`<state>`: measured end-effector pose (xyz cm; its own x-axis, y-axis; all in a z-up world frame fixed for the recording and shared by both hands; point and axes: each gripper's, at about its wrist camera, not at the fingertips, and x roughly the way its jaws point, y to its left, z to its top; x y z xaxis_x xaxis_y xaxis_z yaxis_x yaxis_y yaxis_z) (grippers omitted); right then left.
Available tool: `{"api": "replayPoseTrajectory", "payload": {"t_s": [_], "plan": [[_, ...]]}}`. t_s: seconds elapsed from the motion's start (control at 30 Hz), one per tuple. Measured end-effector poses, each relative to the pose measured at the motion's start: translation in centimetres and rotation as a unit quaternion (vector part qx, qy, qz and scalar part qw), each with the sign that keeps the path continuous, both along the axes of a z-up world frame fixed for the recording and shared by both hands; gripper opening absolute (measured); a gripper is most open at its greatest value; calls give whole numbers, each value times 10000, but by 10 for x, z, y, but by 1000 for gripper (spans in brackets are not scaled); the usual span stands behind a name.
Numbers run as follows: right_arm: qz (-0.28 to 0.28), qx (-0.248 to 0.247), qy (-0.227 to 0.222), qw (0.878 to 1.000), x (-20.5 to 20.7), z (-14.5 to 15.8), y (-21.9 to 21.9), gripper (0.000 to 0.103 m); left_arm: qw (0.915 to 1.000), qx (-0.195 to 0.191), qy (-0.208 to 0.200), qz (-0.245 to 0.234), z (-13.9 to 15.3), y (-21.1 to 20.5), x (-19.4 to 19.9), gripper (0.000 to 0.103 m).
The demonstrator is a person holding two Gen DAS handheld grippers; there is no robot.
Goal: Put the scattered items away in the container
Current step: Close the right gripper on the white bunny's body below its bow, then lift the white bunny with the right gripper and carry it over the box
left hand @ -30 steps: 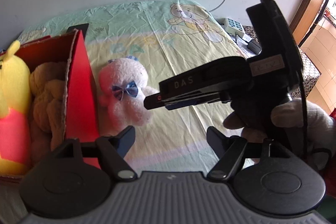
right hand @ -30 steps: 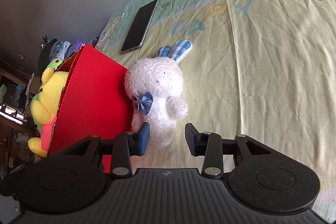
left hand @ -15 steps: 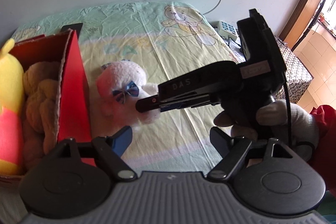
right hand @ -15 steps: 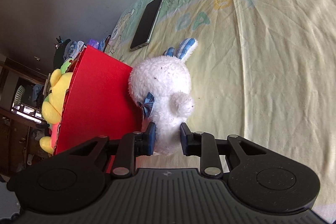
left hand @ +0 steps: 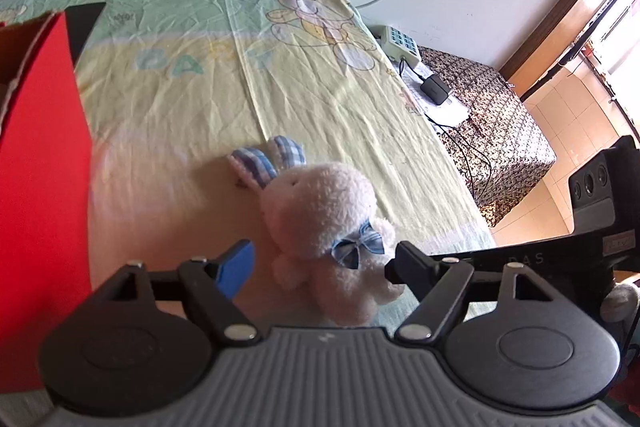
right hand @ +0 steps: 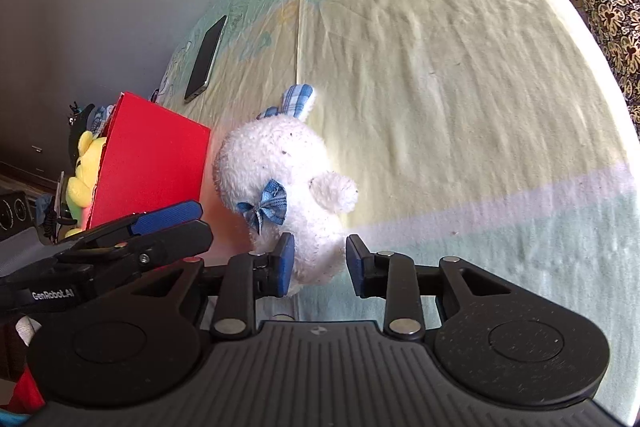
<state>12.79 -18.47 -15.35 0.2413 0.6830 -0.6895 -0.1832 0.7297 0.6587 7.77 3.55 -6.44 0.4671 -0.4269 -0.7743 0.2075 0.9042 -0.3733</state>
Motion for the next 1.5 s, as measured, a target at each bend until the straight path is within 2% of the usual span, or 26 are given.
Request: {"api": "replayPoseTrajectory", "payload": {"t_s": [0.07,0.13,0.23,0.33,0.4,0.47,0.57,0.67,0.77,0.9,1.07,1.2,1.37,1.5], "plan": [[-274,170,-43,9995,7,3,-9,43,9999,-27,107,-6,-7,-3,4,71],[-449,413,-27,9981,17,2,-12,47,9998,45,183,23,-14,-6,8,69],[-272,691,-22,9972,32,-2,2,60,9994,111,324,100,-21,-5,12,64],[-72,729,123,9972,46,-14,23,64,9991,201,365,121,-23,-6,16,64],[-64,894,328,9954,55,-25,31,68,9991,323,249,126,-20,-8,16,63],[-39,1089,545,9925,60,-32,33,68,9989,433,154,100,-18,-9,17,62],[0,1241,743,9895,63,-36,32,68,9990,395,166,87,-19,-8,17,60],[157,1201,717,9900,60,-34,33,66,9990,412,145,-9,-18,-11,14,53],[148,1208,765,9896,52,-32,27,63,9981,590,36,-162,-15,-20,9,53],[-64,1311,862,9876,36,-29,6,58,9976,567,-42,-386,-8,-31,2,53],[-355,1346,632,9882,11,-11,-12,58,9946,576,-397,-765,8,-50,-11,53],[-550,1353,290,9889,-5,11,-12,58,9925,467,-705,-887,26,-52,-19,53],[-596,1483,-303,9867,-16,48,5,59,9873,407,-1284,-844,62,-31,-36,53],[-433,1697,-645,9824,-18,75,42,59,9810,481,-1773,-633,93,2,-52,52]]}}
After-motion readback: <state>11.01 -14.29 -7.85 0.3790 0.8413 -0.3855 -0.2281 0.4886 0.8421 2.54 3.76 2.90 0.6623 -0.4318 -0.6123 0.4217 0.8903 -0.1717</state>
